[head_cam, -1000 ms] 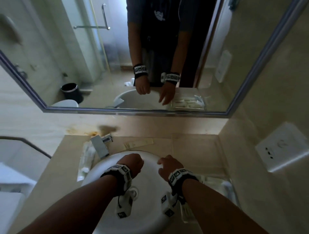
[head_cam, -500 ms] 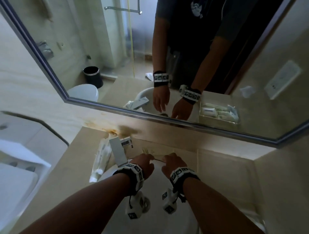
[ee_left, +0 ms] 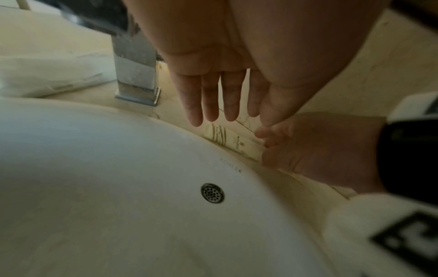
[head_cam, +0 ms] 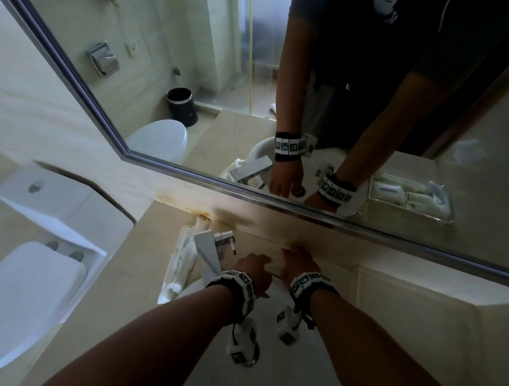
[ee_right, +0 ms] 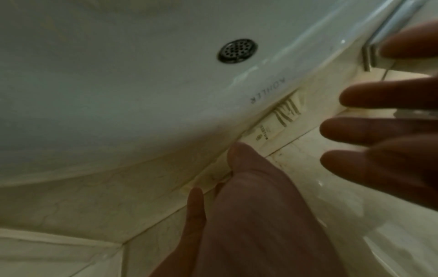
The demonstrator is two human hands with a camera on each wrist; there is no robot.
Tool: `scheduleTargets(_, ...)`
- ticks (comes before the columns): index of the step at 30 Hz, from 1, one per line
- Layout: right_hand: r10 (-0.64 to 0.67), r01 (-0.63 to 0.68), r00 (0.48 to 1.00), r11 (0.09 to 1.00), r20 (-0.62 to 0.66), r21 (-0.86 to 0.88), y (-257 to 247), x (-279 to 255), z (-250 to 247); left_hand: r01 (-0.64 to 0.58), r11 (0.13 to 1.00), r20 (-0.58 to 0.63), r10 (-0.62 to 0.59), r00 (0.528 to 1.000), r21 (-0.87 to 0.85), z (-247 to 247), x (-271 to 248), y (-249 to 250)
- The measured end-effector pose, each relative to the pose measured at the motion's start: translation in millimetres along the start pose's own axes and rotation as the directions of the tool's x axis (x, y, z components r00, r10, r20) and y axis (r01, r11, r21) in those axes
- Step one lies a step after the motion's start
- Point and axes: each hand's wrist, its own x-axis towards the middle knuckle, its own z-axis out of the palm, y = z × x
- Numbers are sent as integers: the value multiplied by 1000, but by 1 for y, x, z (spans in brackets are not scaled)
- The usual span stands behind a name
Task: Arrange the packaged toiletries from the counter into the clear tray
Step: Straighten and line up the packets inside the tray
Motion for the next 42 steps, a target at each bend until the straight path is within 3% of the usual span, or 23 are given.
scheduleTargets(7,147,-148,989,982,-17,-121,-1,-2,13,0,1000,-3,0,1000,-8,-2,0,0)
scheduleTargets(14,232,-232,973,972,11,24,5,-4,7,-15,1000,-19,15,1000,17,-2,-3,3)
scheduleTargets(17,137,-141,990,984,40,111,6,-12,6,-45,997,-39,48,998,59,-4,-7,3)
scheduleTargets(23,-42,74,988,974,-150,213,7,-50,2,-85,987,-125,103,987,136,-12,-22,4)
scheduleTargets(29,-158,212,954,957,-256,199,21,-112,-22,-121,964,-101,149,984,236,-11,-59,26)
scheduleTargets(36,-61,131,946,970,-319,204,51,-185,-16,-277,921,-22,293,956,273,18,-109,65)
scheduleTargets(42,60,-29,964,992,-260,120,81,-241,3,-365,893,111,347,931,263,58,-131,91)
